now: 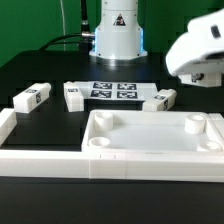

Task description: Assemble desk

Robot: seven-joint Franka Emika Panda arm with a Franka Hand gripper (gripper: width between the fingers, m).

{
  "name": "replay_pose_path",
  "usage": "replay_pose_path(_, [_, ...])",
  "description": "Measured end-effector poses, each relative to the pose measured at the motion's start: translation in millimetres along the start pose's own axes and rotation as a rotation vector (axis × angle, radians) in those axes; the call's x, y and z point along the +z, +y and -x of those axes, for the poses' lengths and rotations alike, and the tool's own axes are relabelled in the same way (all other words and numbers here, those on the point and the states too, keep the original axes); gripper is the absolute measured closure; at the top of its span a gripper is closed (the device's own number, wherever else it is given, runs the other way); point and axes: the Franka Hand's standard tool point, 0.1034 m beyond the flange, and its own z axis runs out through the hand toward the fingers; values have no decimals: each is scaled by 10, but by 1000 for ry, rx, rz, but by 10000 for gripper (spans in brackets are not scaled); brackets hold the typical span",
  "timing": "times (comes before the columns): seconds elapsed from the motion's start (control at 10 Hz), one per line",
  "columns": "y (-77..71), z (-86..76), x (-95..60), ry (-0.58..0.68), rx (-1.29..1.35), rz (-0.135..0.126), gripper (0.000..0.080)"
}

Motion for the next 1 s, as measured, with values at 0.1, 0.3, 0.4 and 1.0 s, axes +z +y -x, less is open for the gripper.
replay_pose_path(0.1, [40,48,-122,28,8,-2,509])
replay_pose_path(0.3, [76,143,-375,143,21,2,509])
replay_pose_path(0.4, [75,172,-475,198,22,5,509])
replay_pose_path(1.0, [68,49,-558,561,15,6,509])
